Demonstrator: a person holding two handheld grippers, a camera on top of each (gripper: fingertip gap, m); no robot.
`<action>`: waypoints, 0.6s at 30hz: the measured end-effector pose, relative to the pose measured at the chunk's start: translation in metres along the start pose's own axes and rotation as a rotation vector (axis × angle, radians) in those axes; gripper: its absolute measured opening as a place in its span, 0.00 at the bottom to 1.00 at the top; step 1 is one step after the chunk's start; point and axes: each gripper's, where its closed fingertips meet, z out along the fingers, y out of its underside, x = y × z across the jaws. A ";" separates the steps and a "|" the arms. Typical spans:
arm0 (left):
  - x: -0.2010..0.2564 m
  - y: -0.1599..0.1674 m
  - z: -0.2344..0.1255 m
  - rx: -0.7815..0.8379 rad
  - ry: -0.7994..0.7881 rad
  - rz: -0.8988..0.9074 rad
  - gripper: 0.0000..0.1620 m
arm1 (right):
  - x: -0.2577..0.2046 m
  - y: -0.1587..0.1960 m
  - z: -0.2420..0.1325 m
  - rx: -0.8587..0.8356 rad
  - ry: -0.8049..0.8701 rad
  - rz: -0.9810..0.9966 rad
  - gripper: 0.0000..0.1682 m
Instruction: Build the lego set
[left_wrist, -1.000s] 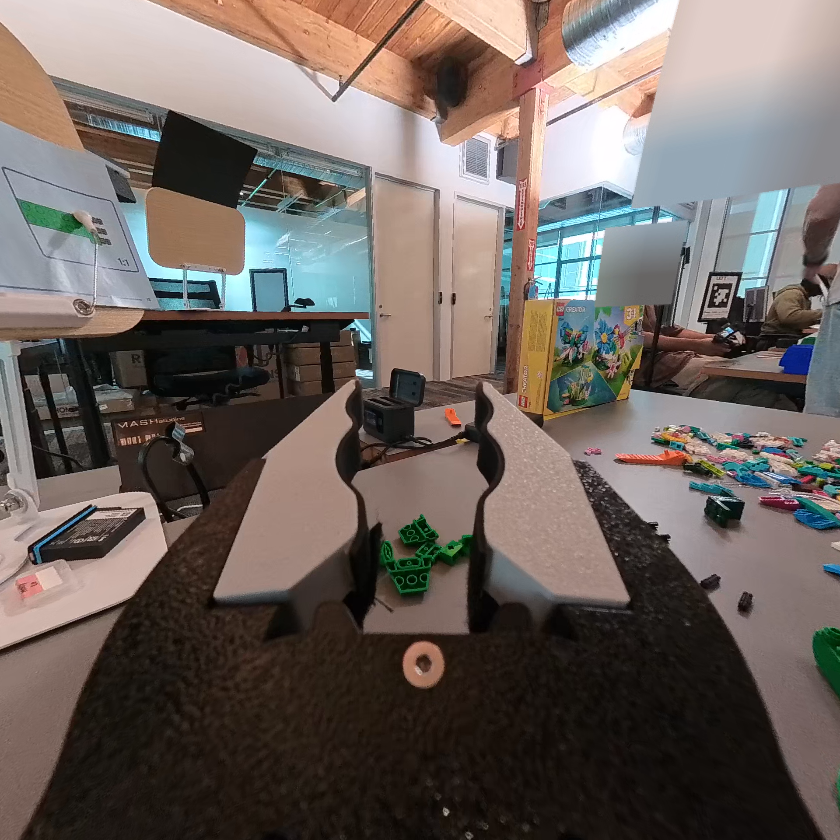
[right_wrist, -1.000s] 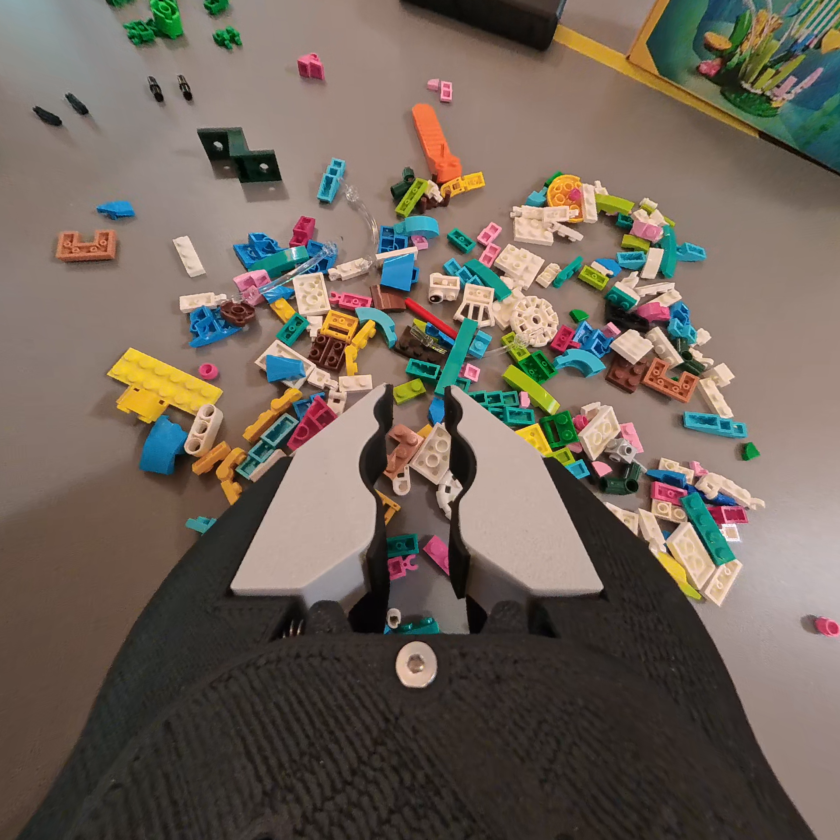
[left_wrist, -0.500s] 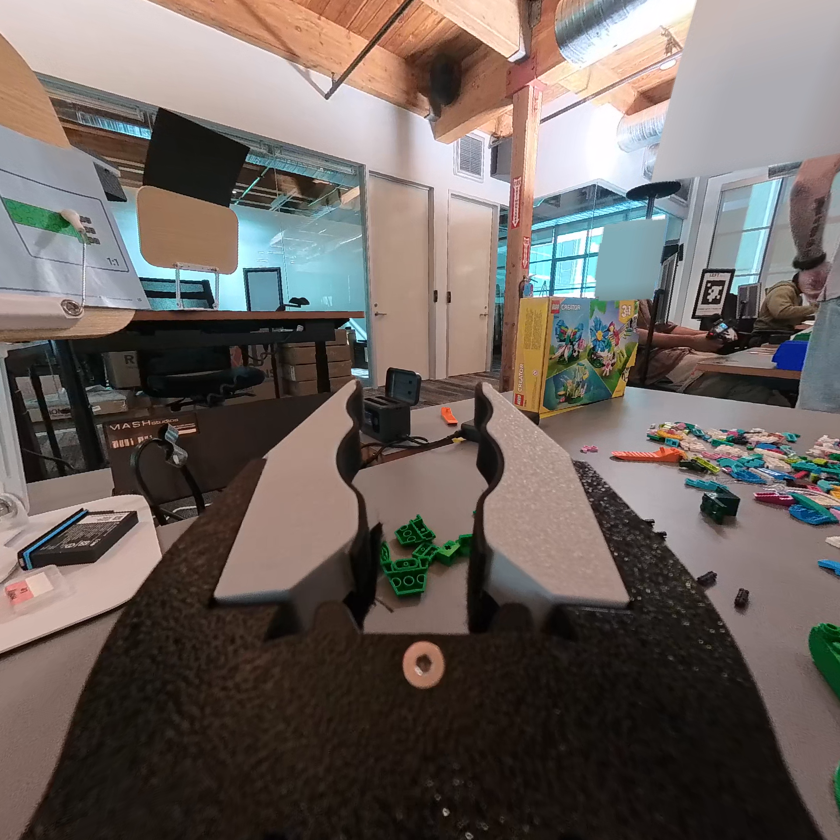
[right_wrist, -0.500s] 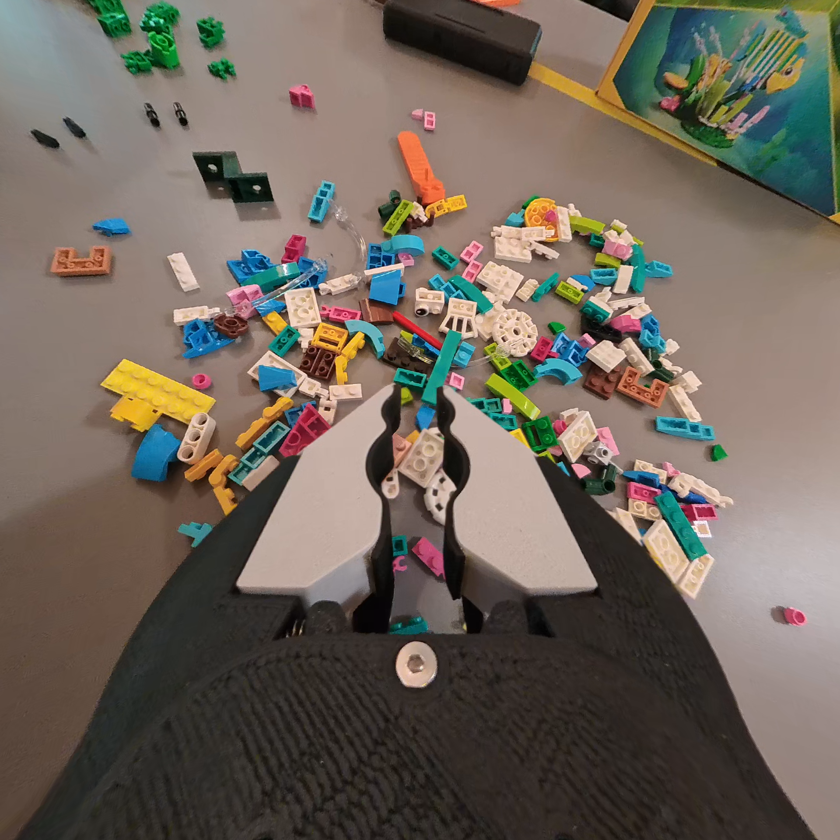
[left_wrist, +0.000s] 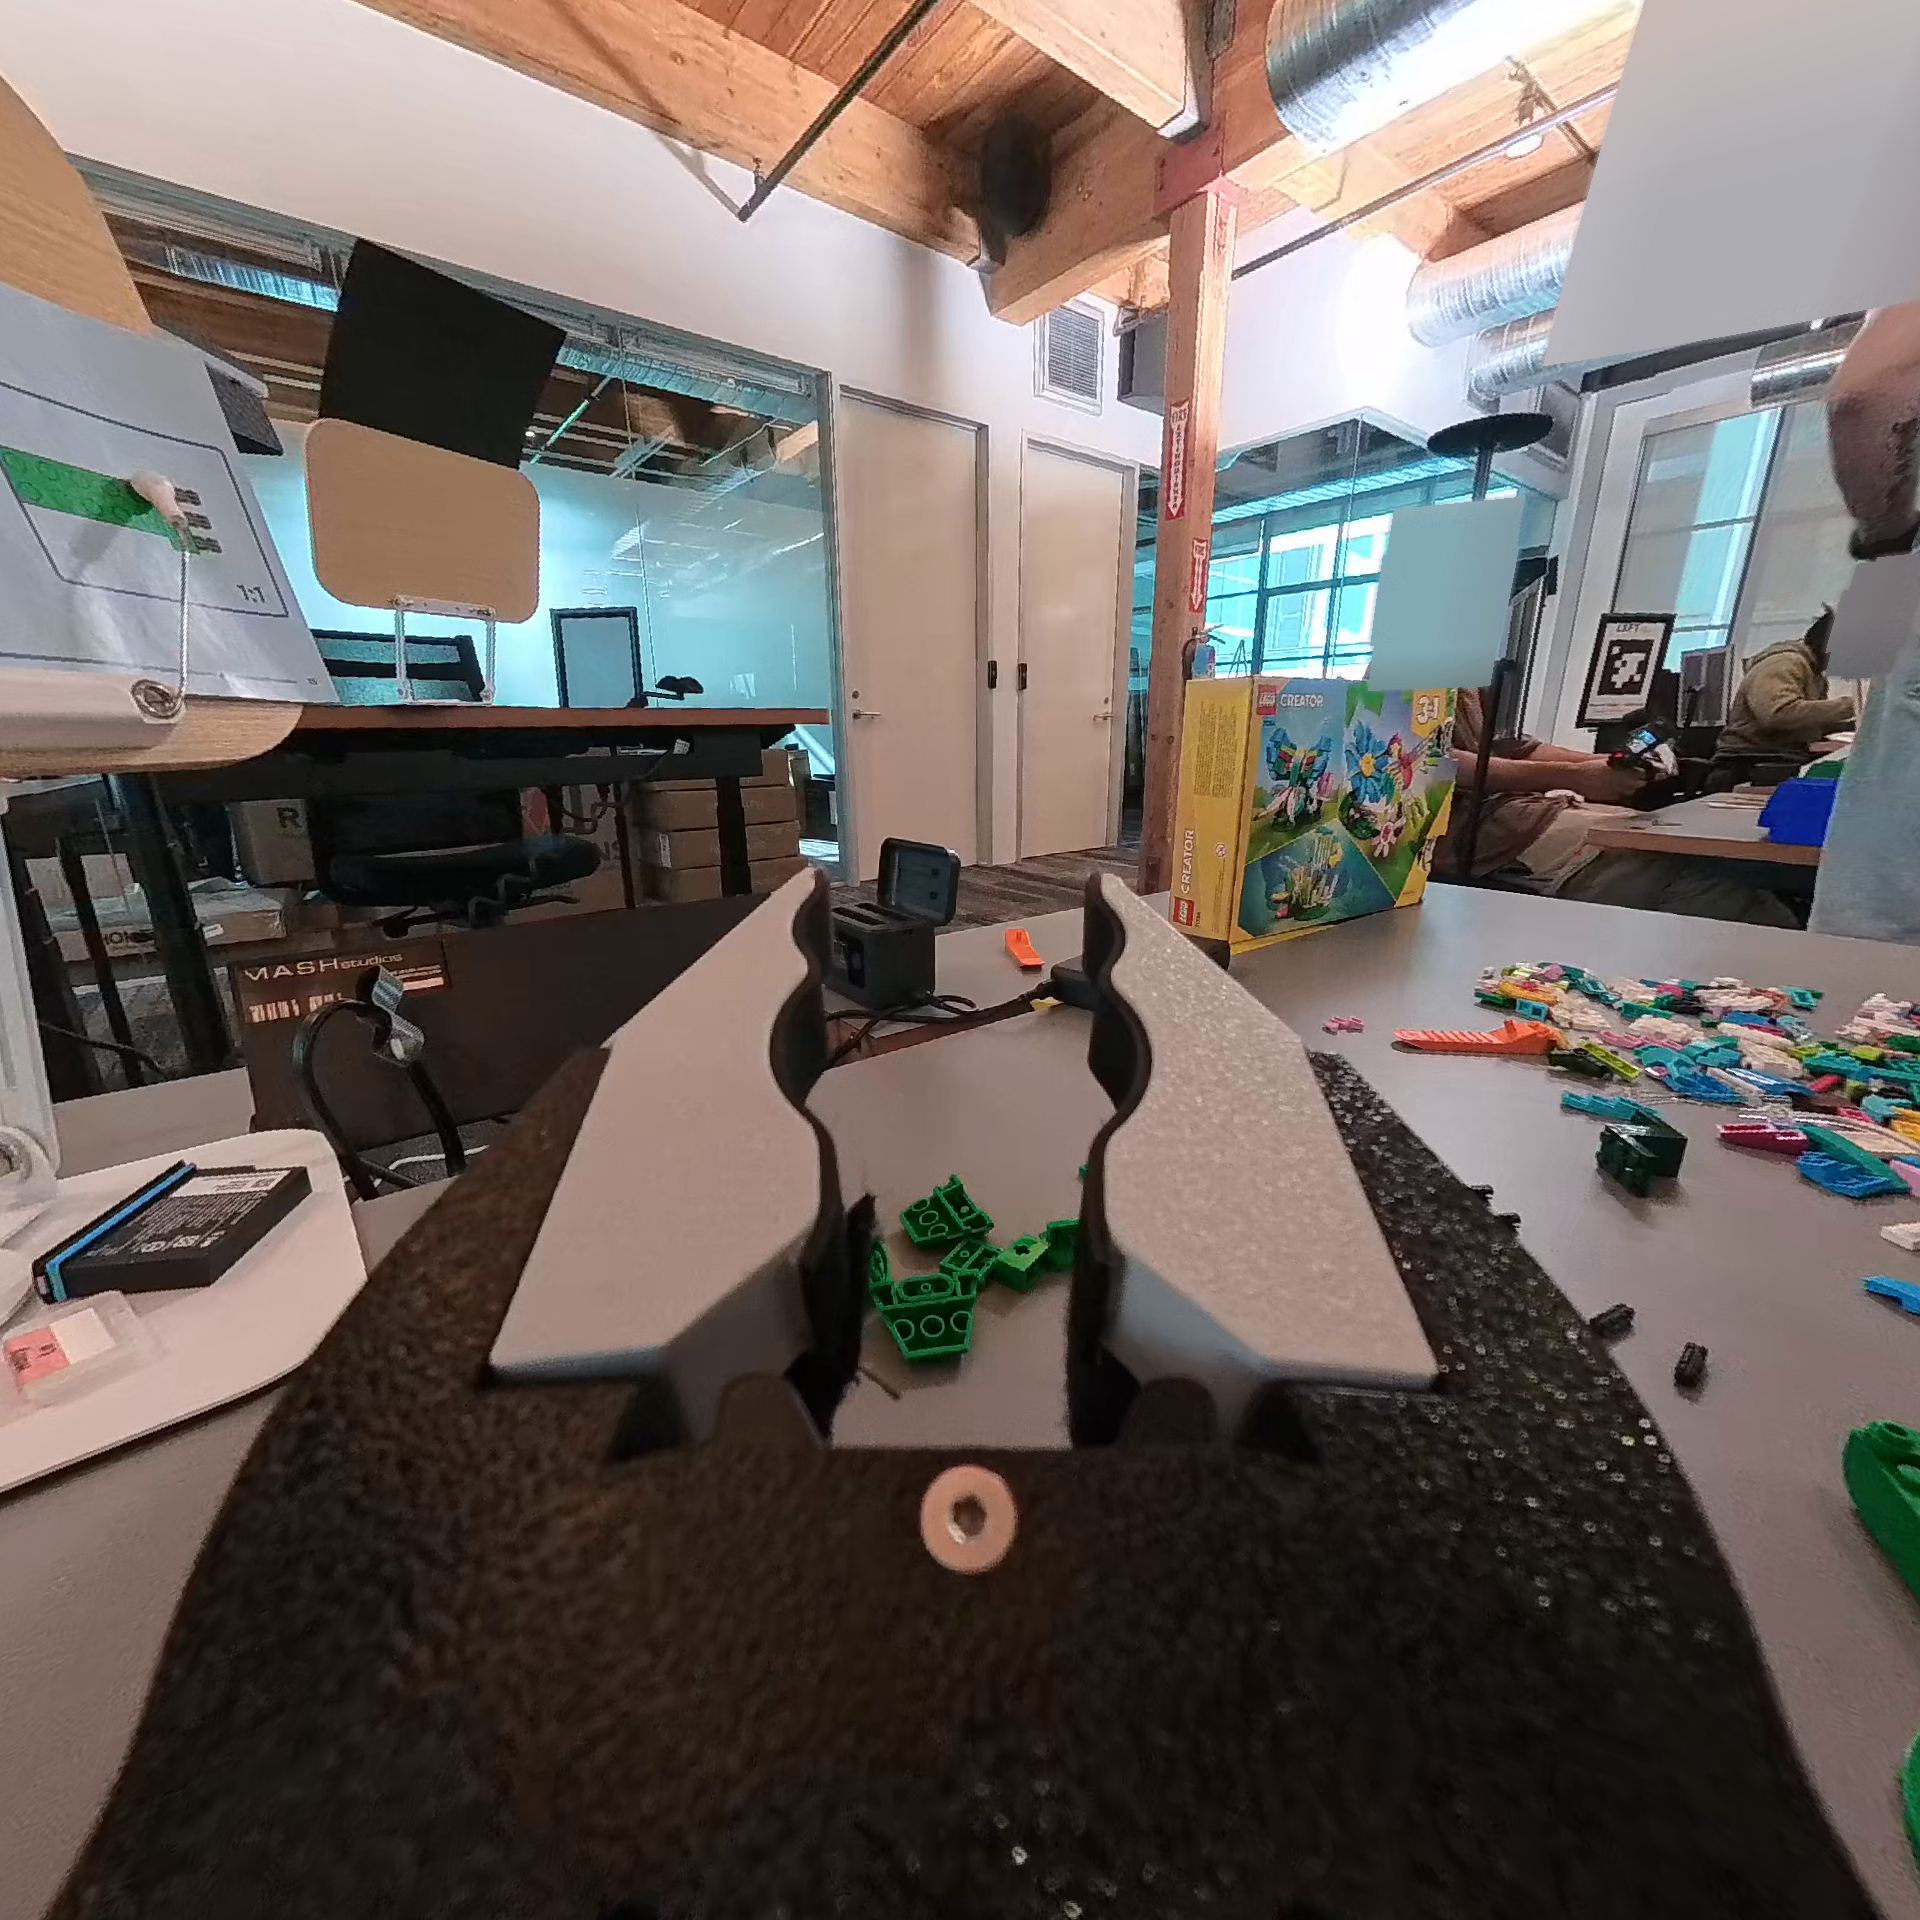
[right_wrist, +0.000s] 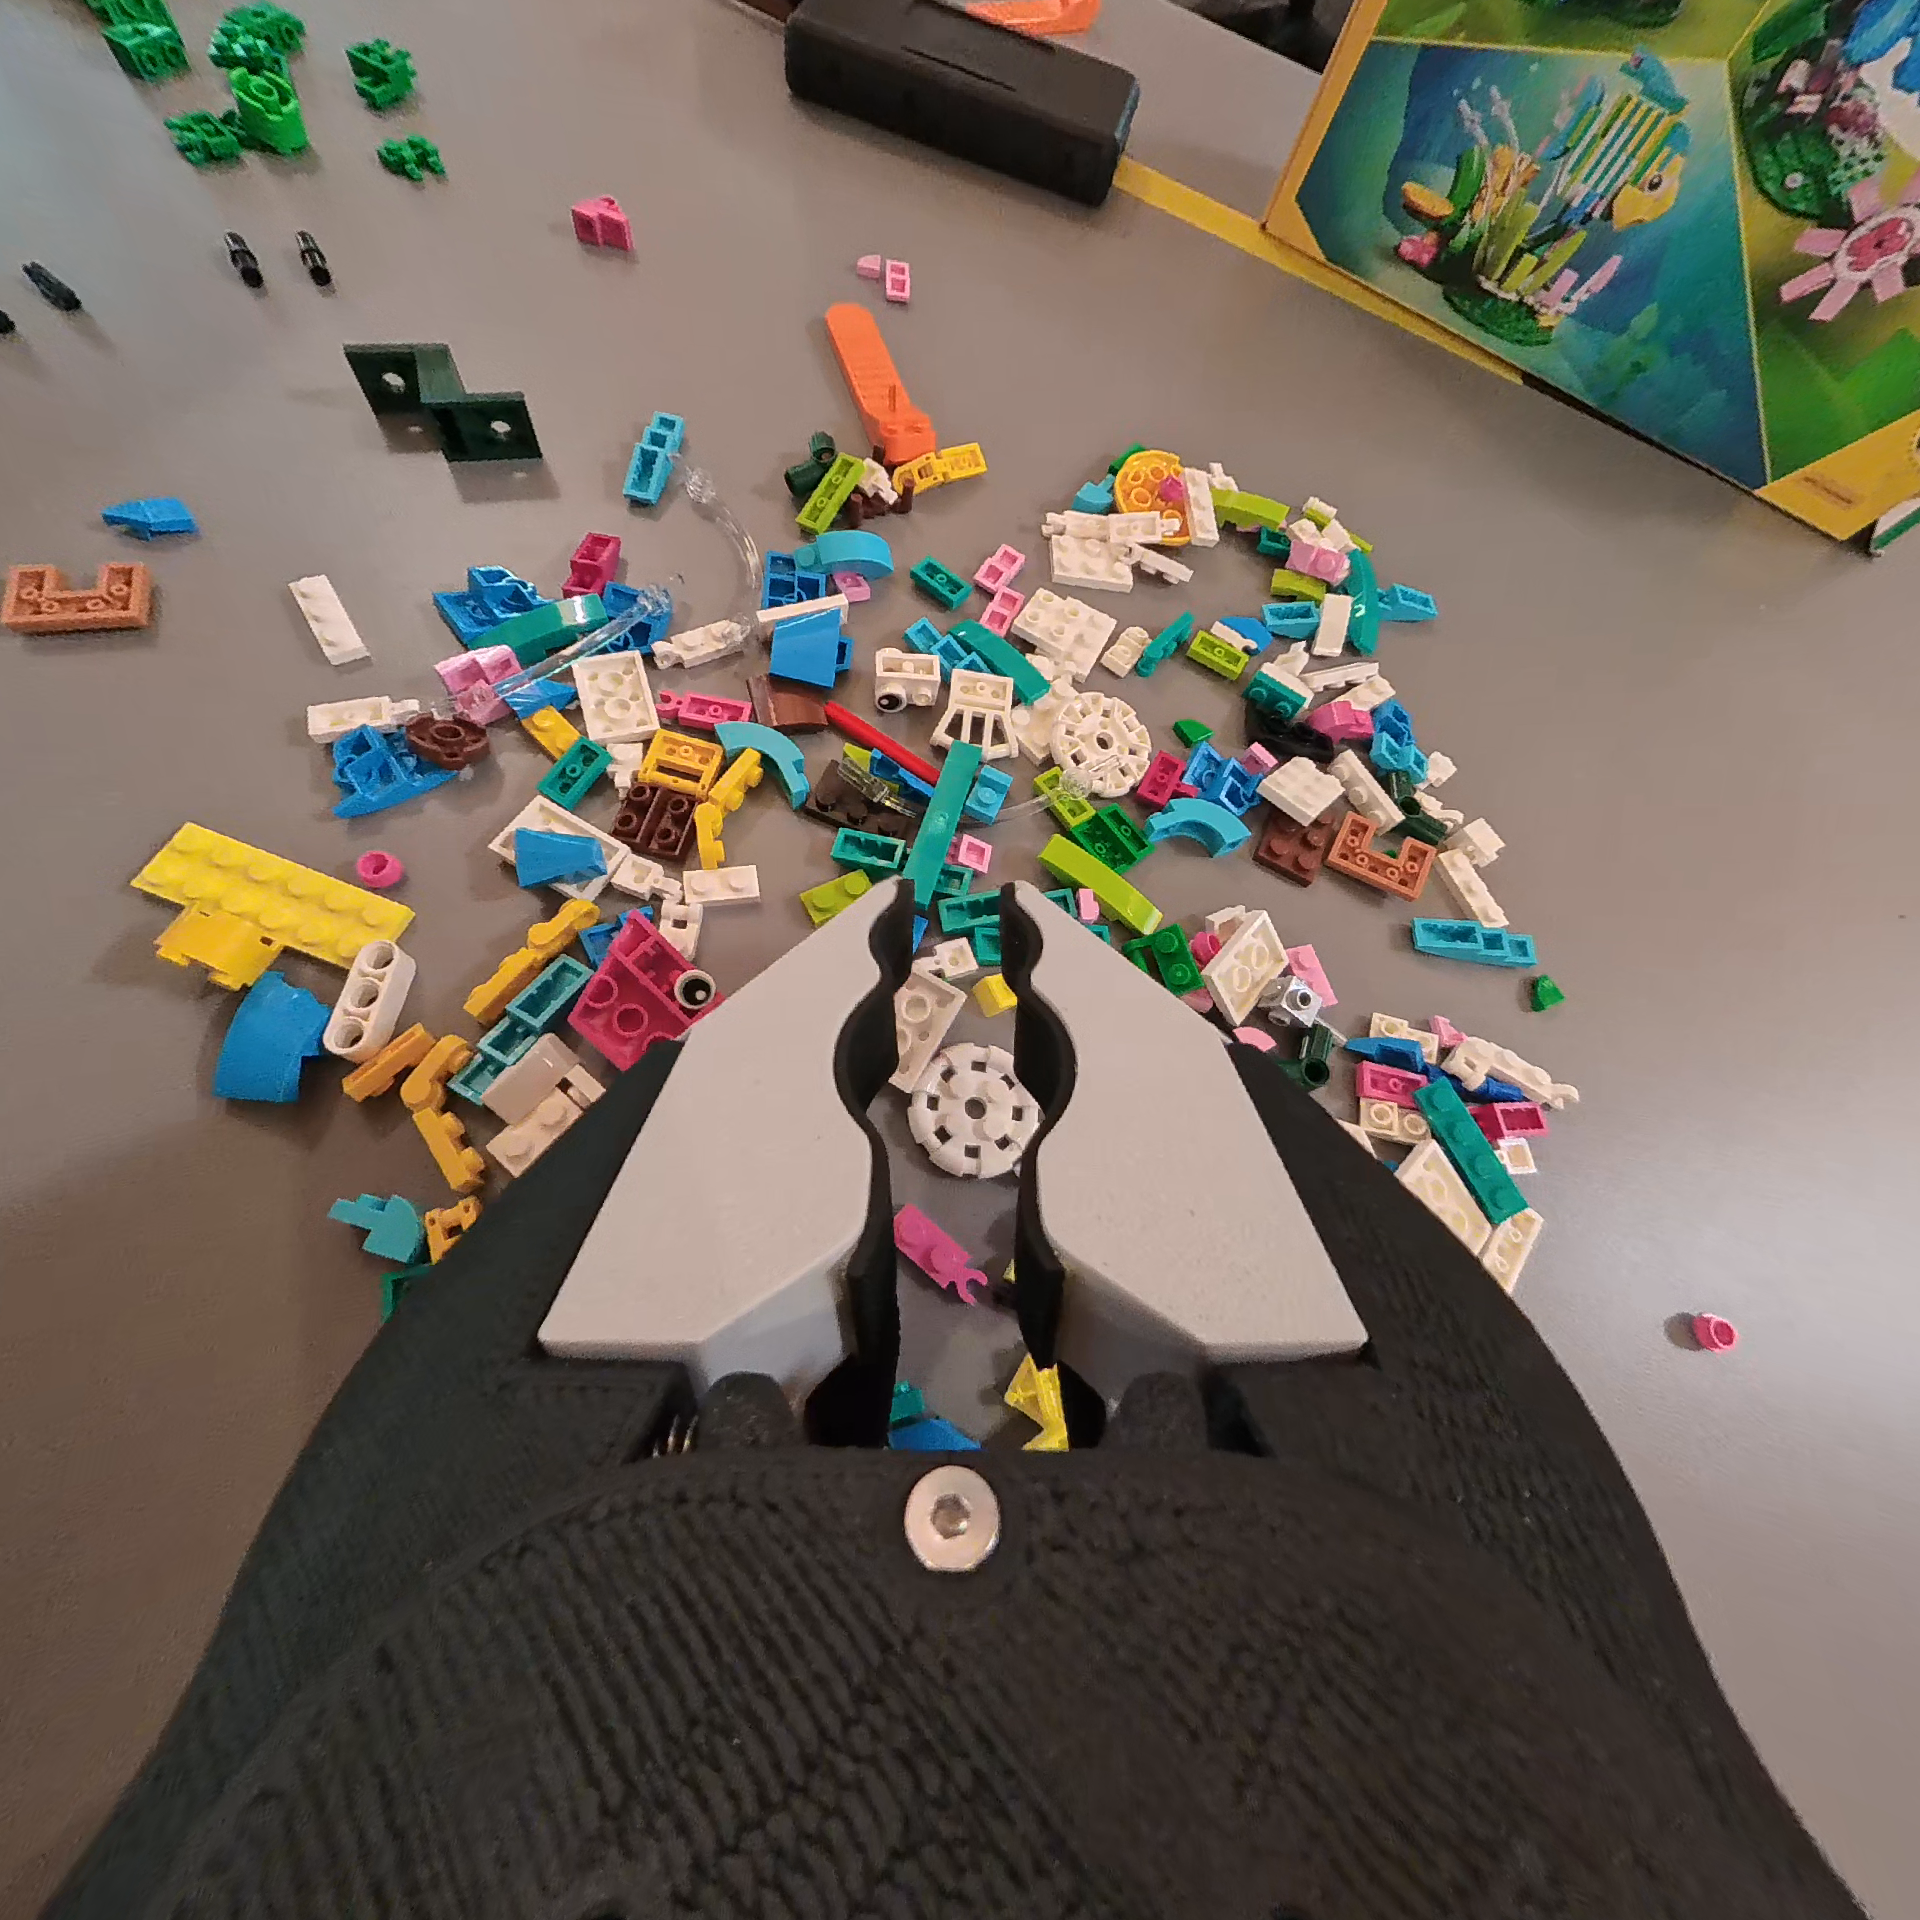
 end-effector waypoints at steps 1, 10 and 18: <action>0.000 0.000 0.000 0.000 0.001 0.000 0.28 | 0.000 0.001 0.000 -0.001 0.000 0.001 0.09; 0.001 0.000 0.000 -0.001 0.002 0.003 0.28 | 0.005 0.005 0.000 -0.012 0.016 0.006 0.09; 0.001 0.000 0.000 -0.002 0.005 0.003 0.28 | 0.003 0.006 0.000 -0.007 0.000 0.002 0.10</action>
